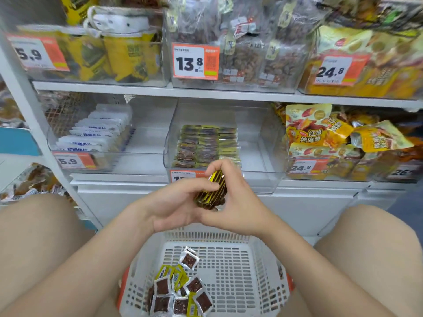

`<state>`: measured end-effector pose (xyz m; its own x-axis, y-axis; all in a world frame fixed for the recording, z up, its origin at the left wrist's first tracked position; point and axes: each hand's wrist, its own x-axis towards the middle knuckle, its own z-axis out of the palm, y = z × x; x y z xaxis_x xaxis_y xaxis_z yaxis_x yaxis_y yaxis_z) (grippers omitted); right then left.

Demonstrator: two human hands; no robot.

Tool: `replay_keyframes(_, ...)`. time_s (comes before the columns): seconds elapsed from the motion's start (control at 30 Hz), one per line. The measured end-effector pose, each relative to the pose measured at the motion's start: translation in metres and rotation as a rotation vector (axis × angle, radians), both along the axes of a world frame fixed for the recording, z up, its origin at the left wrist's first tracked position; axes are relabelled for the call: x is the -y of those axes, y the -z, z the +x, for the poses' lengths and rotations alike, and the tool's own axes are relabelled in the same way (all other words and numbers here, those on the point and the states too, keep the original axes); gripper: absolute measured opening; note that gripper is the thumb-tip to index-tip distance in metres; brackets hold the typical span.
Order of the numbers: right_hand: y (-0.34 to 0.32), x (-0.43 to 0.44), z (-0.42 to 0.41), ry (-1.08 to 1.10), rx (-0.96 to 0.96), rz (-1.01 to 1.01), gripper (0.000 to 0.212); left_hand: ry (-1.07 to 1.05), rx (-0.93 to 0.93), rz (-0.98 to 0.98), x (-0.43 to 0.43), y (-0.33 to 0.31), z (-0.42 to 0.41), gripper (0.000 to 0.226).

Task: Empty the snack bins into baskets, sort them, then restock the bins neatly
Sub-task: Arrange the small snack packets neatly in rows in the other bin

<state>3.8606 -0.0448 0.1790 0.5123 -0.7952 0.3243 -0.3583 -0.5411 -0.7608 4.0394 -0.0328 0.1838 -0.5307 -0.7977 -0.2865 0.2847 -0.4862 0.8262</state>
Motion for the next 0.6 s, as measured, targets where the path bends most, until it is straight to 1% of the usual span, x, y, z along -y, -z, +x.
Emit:
replay_keyframes(0.03, -0.007, 0.003, -0.005, -0.039, -0.03, -0.01, 0.063, 0.027, 0.035, -0.016, 0.006, -0.004, 0.0, 0.042)
replay_keyframes(0.13, -0.021, 0.021, -0.02, -0.175, -0.136, -0.032, 0.061, 0.096, 0.221, -0.053, 0.028, -0.016, 0.002, 0.034)
replay_keyframes(0.23, -0.026, 0.046, -0.035, -0.191, -0.238, -0.126, 0.048, 0.234, 0.291, -0.099, 0.052, -0.031, -0.001, 0.028)
replay_keyframes(0.27, -0.027, 0.055, -0.039, -0.177, -0.257, -0.135, 0.046, 0.258, 0.282, -0.115, 0.06, -0.035, -0.002, 0.032)
replay_keyframes(0.33, -0.031, 0.073, -0.049, -0.092, -0.249, -0.098, 0.047, 0.221, 0.301, -0.12, 0.081, -0.041, -0.005, 0.055)
replay_keyframes(0.37, -0.033, 0.085, -0.056, -0.02, -0.239, -0.078, 0.048, 0.149, 0.382, -0.123, 0.093, -0.041, -0.006, 0.067)
replay_keyframes(0.4, -0.034, 0.098, -0.063, 0.059, -0.24, -0.053, 0.047, 0.048, 0.53, -0.181, 0.103, -0.04, -0.007, 0.067)
replay_keyframes(0.43, -0.035, 0.112, -0.07, 0.127, -0.257, -0.004, 0.046, -0.052, 0.739, -0.32, 0.113, -0.037, -0.008, 0.055)
replay_keyframes(0.47, -0.034, 0.125, -0.078, 0.168, -0.281, 0.077, 0.044, -0.131, 0.948, -0.517, 0.123, -0.031, -0.009, 0.039)
replay_keyframes(0.5, -0.033, 0.138, -0.084, 0.183, -0.31, 0.177, 0.043, -0.151, 1.107, -0.717, 0.133, -0.025, -0.011, 0.025)
replay_keyframes(0.53, -0.032, 0.148, -0.089, 0.179, -0.351, 0.27, 0.041, -0.095, 1.189, -0.848, 0.143, -0.018, -0.012, 0.013)
replay_keyframes(0.57, -0.03, 0.156, -0.09, 0.165, -0.407, 0.337, 0.04, 0.007, 1.245, -0.908, 0.152, -0.013, -0.015, 0.01)
replay_keyframes(0.6, -0.029, 0.161, -0.09, 0.145, -0.463, 0.39, 0.04, 0.108, 1.31, -0.928, 0.162, -0.006, -0.018, 0.021)
